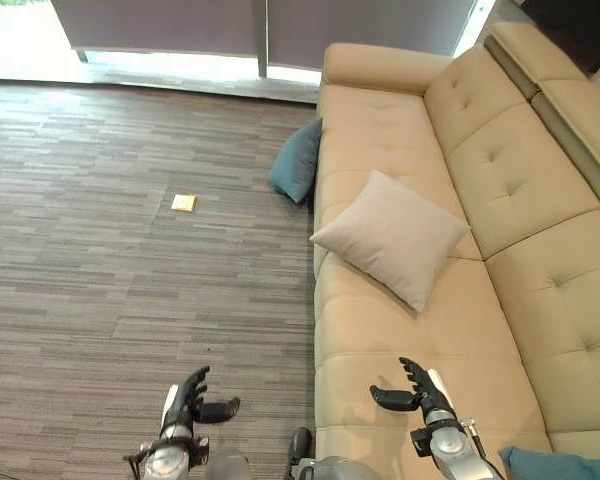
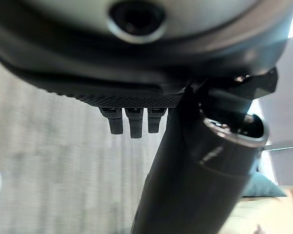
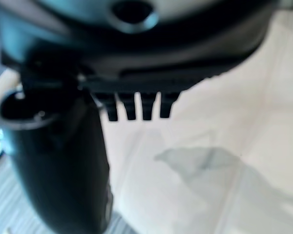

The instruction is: Pick up all the scattered cushions and arrange them neatly on the sofa.

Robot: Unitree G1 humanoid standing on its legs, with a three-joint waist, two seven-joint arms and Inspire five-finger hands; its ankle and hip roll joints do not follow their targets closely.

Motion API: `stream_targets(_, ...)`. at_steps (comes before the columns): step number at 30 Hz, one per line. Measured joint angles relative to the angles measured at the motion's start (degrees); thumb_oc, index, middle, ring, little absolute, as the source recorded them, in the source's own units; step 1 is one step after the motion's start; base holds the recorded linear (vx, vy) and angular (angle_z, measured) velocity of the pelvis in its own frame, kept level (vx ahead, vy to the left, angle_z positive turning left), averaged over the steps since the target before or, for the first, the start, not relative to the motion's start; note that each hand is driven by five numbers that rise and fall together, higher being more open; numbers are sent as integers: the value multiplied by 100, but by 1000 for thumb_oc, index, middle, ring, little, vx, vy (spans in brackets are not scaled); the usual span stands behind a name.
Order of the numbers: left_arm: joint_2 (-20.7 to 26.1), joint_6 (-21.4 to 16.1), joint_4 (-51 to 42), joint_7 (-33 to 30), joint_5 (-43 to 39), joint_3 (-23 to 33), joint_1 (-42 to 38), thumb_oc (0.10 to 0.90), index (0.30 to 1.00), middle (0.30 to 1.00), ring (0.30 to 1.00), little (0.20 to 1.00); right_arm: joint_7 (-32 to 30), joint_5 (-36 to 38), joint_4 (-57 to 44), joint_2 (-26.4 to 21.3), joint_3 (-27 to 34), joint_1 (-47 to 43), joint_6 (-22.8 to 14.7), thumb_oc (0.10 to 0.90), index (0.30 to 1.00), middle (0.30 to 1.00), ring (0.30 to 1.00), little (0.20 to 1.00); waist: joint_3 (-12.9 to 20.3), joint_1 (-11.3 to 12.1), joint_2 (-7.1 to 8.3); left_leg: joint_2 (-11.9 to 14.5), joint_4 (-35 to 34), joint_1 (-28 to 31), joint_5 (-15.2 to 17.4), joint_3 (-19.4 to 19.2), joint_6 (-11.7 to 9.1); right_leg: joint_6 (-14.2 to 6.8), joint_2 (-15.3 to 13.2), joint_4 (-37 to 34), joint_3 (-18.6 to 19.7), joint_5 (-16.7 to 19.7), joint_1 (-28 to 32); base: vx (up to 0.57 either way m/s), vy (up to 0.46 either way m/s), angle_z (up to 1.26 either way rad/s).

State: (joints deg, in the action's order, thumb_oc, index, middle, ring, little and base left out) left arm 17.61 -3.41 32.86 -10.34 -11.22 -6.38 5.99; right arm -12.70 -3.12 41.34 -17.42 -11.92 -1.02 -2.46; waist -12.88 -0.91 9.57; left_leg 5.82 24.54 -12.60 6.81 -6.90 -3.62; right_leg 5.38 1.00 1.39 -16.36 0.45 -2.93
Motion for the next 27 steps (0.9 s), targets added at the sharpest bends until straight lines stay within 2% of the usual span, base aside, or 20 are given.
stream_targets(1, 2, 2, -3, 1, 1, -3, -10, 800, 900, 900, 900, 900, -1, 0, 27, -2, 9, 38, 7, 800, 900, 900, 900, 900, -22, -10, 41, 30, -646, 44, -132, -17, -85, 99, 27, -133, -75, 99, 148, 275, 230, -8)
stream_targets(3, 9, 6, 22, 4, 3, -17, -9, 800, 900, 900, 900, 900, -17, -1, 66, 3, 8, 71, 15, 800, 900, 900, 900, 900, -58, -11, 18, 148, -1418, -3, -357, 123, -319, -62, 109, -340, -50, 16, 352, 317, 303, -5)
stream_targets(4, 9, 6, 23, 3, 1, -13, -56, 800, 900, 900, 900, 900, -27, 0, 80, 3, 7, 104, 38, 800, 900, 900, 900, 900, -117, 3, -31, 244, -2225, -20, -686, 238, -400, -109, 194, -429, -61, -11, 449, 210, 236, 1)
stream_targets(5, 14, 6, 30, -4, 0, -10, -70, 800, 900, 900, 900, 900, -22, -1, 89, 8, 7, 102, 44, 800, 900, 900, 900, 900, -151, 15, -48, 272, -2386, -40, -823, 317, -362, -76, 227, -446, -74, 5, 487, 251, 264, -4)
stream_targets(7, 6, 82, 90, 1, 2, -35, 38, 800, 900, 900, 900, 900, -18, -3, 78, 49, 96, 208, 37, 800, 900, 900, 900, 900, -204, -2, -175, 275, -2154, 13, -980, 419, -127, -206, 215, -335, -40, -177, 733, 330, 366, -8)
stream_targets(8, 27, 126, 86, -5, 2, -13, 83, 800, 900, 900, 900, 900, -13, -4, 80, 69, 111, 385, 48, 800, 900, 900, 900, 900, -173, 16, -196, 66, -2008, 205, -1182, 401, 60, -443, -14, 84, 2, -552, 806, 449, 541, 1)
stream_targets(9, 28, 125, 86, 1, 8, -10, 85, 800, 900, 900, 900, 900, -12, -8, 90, 77, 121, 414, 46, 800, 900, 900, 900, 900, -164, 13, -177, -87, -1974, 277, -1274, 355, 193, -569, -176, 314, 52, -692, 796, 355, 430, -10)
stream_targets(11, 74, 137, 73, 7, 21, 16, 190, 800, 900, 900, 900, 900, 10, -15, 43, 177, 111, 501, 55, 800, 900, 900, 900, 900, -36, -5, -77, -468, -2105, 629, -1192, 154, 465, -793, -717, 1305, 348, -1060, 543, 164, 333, -9)
stream_targets(12, 155, 130, -1, 9, 29, 15, 200, 800, 900, 900, 900, 900, 7, -20, -25, 237, 112, 551, 49, 800, 900, 900, 900, 900, 9, -11, -56, -581, -2085, 642, -1118, 146, 582, -835, -851, 1632, 470, -1102, 404, 206, 439, 1)
stream_targets(13, 311, 120, -12, 7, 61, 61, 138, 800, 900, 900, 900, 900, 31, -37, -18, 349, 91, 528, 56, 800, 900, 900, 900, 900, 22, 14, -9, -722, -2094, 705, -1047, 84, 693, -879, -1074, 2383, 630, -1124, 58, 152, 291, 5)
stream_targets(14, 340, 132, 15, -1, 67, 91, 77, 800, 900, 900, 900, 900, 74, -43, -16, 410, 85, 488, 62, 800, 900, 900, 900, 900, 17, 1, -16, -769, -2092, 751, -1035, 112, 708, -994, -1188, 2844, 651, -1246, -151, 178, 242, 1)
stream_targets(16, 502, 130, 25, -22, 81, 268, 39, 800, 900, 900, 900, 900, 116, -66, -23, 517, -69, 382, 47, 800, 900, 900, 900, 900, 5, 21, -49, -801, -2102, 990, -842, 67, 982, -1074, -1321, 3349, 645, -1254, -436, 172, 154, -9)
stream_targets(17, 518, 133, 27, -41, 82, 291, 13, 800, 900, 900, 900, 900, 129, -71, -41, 522, -134, 373, 31, 800, 900, 900, 900, 900, -12, 12, -74, -813, -2157, 1118, -796, 71, 1040, -1089, -1310, 3418, 614, -1265, -506, 168, 110, -8)
stream_targets(20, 561, 114, -11, -39, 82, 328, 19, 800, 900, 900, 900, 900, 146, -90, -63, 527, -127, 349, 34, 800, 900, 900, 900, 900, -37, 18, -108, -869, -2376, 1434, -737, 12, 990, -1115, -1229, 3141, 609, -1272, -737, 298, 121, -1)
stream_targets(22, 533, 125, 20, -45, 79, 359, 81, 800, 900, 900, 900, 900, 150, -101, -72, 533, -127, 295, 31, 800, 900, 900, 900, 900, -23, 33, -60, -874, -2513, 1572, -777, -103, 973, -1120, -1190, 2798, 507, -1266, -853, 409, 69, -40)
stream_targets(23, 435, 161, 78, -34, 57, 469, 201, 800, 900, 900, 900, 900, 146, -103, -203, 521, -172, 267, 33, 800, 900, 900, 900, 900, -53, 6, -57, -890, -2482, 1643, -532, -286, 822, -1094, -1092, 2285, -70, -1065, -1216, 323, 53, -42)
stream_targets(24, 416, 174, 81, -24, 56, 433, 228, 800, 900, 900, 900, 900, 148, -103, -195, 522, -175, 298, 30, 800, 900, 900, 900, 900, -42, 8, -15, -906, -2487, 1671, -597, -342, 848, -1172, -1069, 2040, -223, -968, -1292, 209, 61, -45)
stream_targets(25, 374, 186, 63, 3, 56, 417, 229, 800, 900, 900, 900, 900, 137, -106, -179, 502, -193, 345, 49, 800, 900, 900, 900, 900, -42, -60, 34, -916, -2493, 1713, -499, -414, 810, -1223, -1057, 1829, -497, -878, -1372, 174, 34, -39)
stream_targets(26, 316, 198, 56, 0, 53, 421, 285, 800, 900, 900, 900, 900, 147, -108, -134, 501, -240, 348, 99, 800, 900, 900, 900, 900, -36, 32, 117, -942, -2473, 1801, -405, -574, 777, -1222, -1044, 1556, -1005, -678, -1441, 255, 45, -48)
stream_targets(27, 294, 200, 69, 1, 51, 404, 312, 800, 900, 900, 900, 900, 147, -107, -124, 501, -240, 349, 102, 800, 900, 900, 900, 900, -35, 20, 165, -969, -2428, 1855, -368, -631, 789, -1189, -1044, 1465, -1129, -565, -1460, 346, 41, -46)
